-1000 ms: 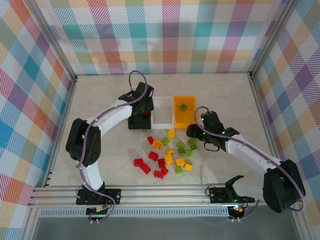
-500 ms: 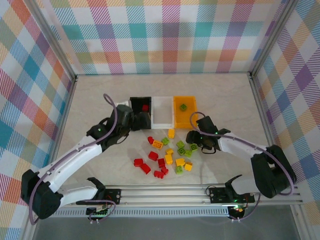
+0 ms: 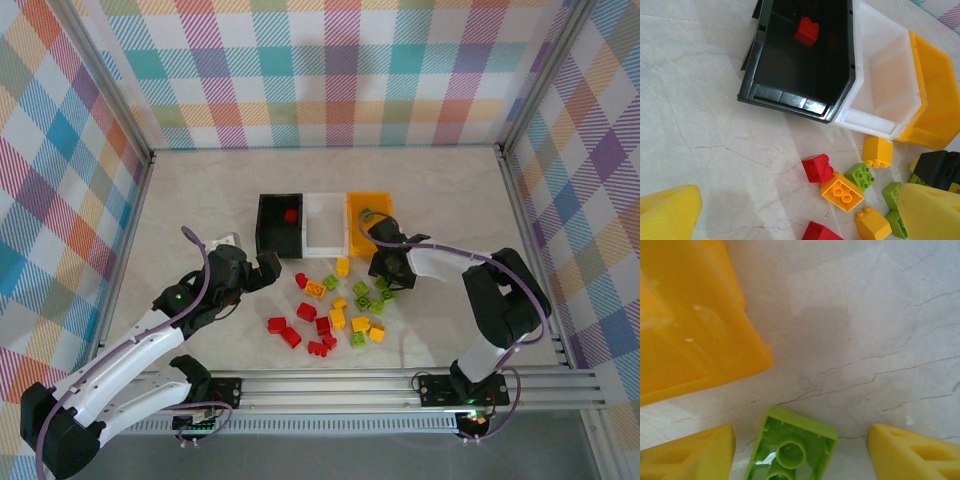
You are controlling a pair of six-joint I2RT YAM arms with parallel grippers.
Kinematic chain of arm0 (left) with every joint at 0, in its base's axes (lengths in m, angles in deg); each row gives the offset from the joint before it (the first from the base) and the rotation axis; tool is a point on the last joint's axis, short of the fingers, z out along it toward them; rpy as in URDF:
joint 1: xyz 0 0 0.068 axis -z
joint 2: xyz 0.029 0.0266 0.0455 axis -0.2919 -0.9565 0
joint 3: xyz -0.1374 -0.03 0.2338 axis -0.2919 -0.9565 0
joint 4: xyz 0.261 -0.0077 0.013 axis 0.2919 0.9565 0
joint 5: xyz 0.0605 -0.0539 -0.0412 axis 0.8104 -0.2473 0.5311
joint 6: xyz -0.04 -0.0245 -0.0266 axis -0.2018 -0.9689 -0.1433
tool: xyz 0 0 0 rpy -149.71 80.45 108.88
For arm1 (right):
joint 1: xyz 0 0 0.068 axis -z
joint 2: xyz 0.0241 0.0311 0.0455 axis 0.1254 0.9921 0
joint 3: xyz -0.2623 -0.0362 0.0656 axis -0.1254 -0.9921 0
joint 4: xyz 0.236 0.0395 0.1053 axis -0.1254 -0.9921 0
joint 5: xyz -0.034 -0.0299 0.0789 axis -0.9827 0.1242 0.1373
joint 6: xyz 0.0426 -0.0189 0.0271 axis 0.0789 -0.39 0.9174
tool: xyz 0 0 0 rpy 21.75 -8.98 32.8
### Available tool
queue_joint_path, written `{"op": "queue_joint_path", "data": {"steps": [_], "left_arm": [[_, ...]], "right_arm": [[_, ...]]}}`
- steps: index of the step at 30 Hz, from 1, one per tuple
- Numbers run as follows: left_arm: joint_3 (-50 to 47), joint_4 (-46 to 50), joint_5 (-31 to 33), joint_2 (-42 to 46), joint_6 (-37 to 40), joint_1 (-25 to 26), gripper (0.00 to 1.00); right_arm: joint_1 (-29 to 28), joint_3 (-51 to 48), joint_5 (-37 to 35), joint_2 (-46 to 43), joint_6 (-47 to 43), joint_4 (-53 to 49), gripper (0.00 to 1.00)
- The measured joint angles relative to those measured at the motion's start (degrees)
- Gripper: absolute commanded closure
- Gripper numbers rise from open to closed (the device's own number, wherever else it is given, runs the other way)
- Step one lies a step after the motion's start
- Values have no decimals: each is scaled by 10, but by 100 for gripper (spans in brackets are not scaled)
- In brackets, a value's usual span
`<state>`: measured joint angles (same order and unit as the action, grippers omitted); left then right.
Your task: Sort the legos into containers by color
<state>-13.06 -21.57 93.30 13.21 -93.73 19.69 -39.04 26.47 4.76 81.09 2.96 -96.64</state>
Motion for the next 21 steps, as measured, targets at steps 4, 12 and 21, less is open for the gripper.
{"op": "queue_joint_path", "data": {"steps": [4,12,21], "left_arm": [[0,0,1,-3,-1,0,0],[-1,-1,-1,-8,0,0,0],[-1,0,-12,-7,16,0,0]], "right_arm": [[-1,-7,-19,-3,5,-4,54],[2,-47,-21,-45,-4,13,73],[6,-51,-10,-209,-78,-14,74]]}}
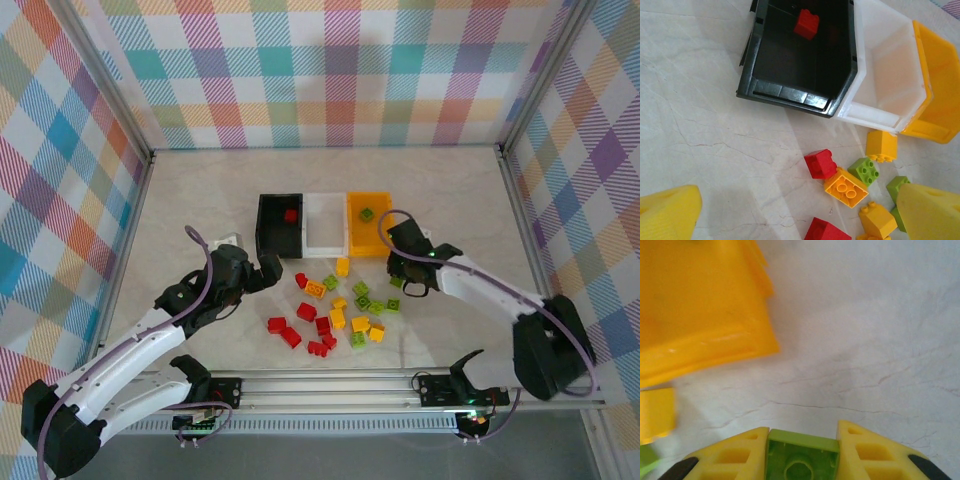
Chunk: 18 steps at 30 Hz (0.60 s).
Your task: Sort the legos into containers by color
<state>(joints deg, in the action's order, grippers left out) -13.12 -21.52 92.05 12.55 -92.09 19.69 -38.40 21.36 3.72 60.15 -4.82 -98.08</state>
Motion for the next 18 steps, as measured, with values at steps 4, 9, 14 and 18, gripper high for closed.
{"op": "queue_joint_path", "data": {"steps": [4,9,14,18], "left_arm": [[-3,-2,-16,1,4,0,1],[-12,5,-36,-1,11,0,3],[-16,25,-45,1,14,0,3],[-21,43,-52,14,14,0,5]], "right_arm": [[1,64,19,-6,-42,-3,72],[7,204,27,124,-76,7,72],[24,306,26,250,-86,10,70],[34,346,24,306,-88,2,37]]}}
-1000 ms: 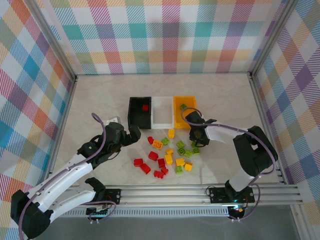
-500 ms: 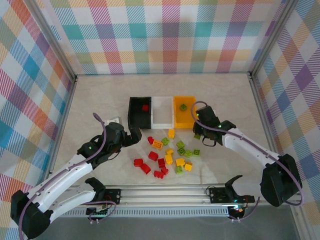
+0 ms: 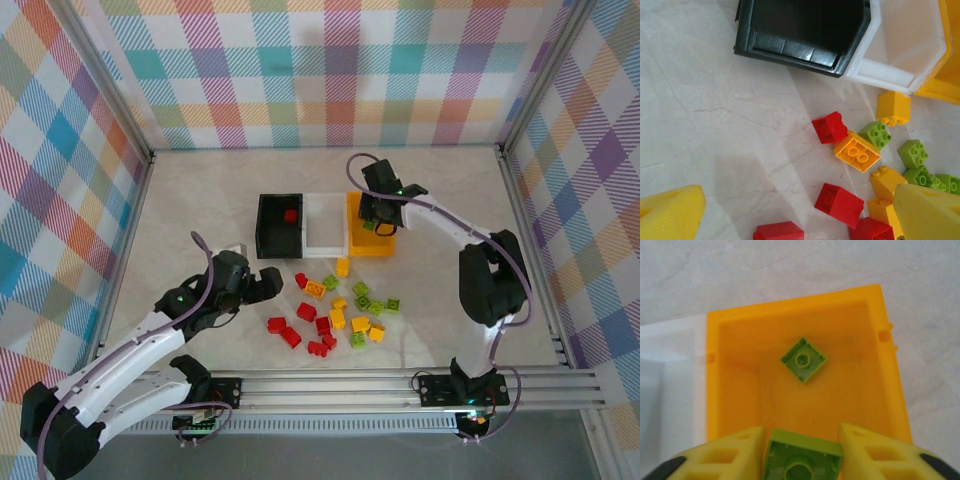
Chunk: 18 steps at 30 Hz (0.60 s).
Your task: Sort the legos into containers by color
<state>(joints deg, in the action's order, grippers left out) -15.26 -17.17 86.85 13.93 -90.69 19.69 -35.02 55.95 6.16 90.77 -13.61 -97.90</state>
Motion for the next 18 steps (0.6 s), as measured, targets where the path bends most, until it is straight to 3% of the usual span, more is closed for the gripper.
{"op": "queue_joint_path", "data": {"steps": [2,8,18], "left_arm": [[-3,11,-4,5,1,0,6],[-20,34,-16,7,1,16,10],[-89,40,-14,-17,-30,132,15]], "right_arm": [[4,14,2,16,-4,-5,29],[4,11,14,5,-4,1,26],[1,-128,43,-112,1,40,26]]}}
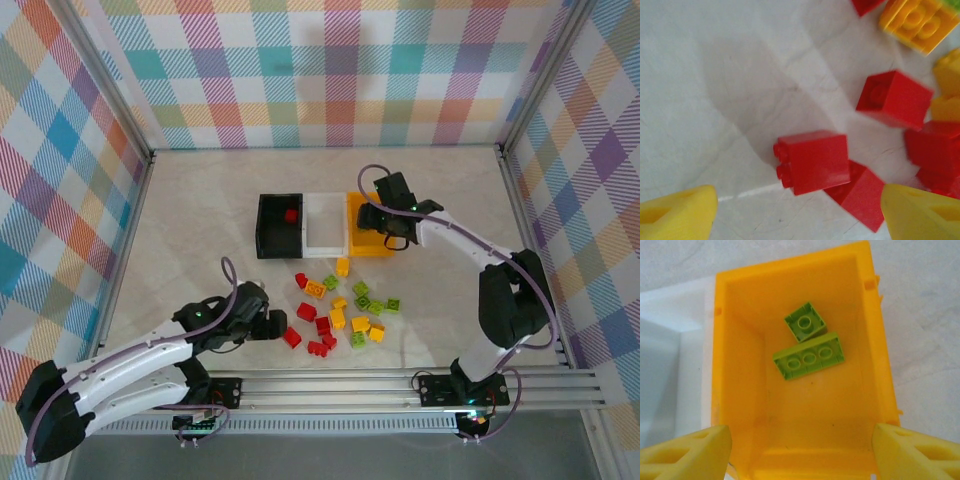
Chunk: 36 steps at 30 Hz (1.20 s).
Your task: Sort the legos into containers by color
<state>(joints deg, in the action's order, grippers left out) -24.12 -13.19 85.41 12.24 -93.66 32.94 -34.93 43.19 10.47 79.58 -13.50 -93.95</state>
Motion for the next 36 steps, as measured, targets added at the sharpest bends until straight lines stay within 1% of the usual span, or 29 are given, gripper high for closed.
{"op": "queue_joint_path", "data": {"steps": [6,12,13,15,19,23,26,30,32,34,36], "left_arm": [[-11,-41,5,-39,-5,10,13],[-9,-89,5,-98,3,10,14],[-9,-97,4,-111,3,10,16],[-5,-118,5,-128,3,10,23],[-4,-132,7,-159,10,10,41],[-4,-133,12,-159,14,10,51],[-4,-127,18,-145,13,10,56],[2,-97,33,-105,14,10,57],[25,-70,45,-89,18,5,57],[60,-57,50,-84,30,-14,59],[105,-55,51,-92,45,-53,60]], "right_arm": [[0,-41,4,-13,5,9,26],[0,-54,4,-44,9,14,25],[0,-56,4,-50,9,16,25],[0,-59,4,-58,10,22,25],[0,-68,4,-64,10,27,25],[0,-87,4,-71,12,28,26],[0,-96,4,-79,13,29,26],[0,-106,5,-91,15,36,27],[0,-118,7,-101,18,39,27],[0,-134,13,-112,24,39,27],[-1,-153,18,-127,26,40,27]]}}
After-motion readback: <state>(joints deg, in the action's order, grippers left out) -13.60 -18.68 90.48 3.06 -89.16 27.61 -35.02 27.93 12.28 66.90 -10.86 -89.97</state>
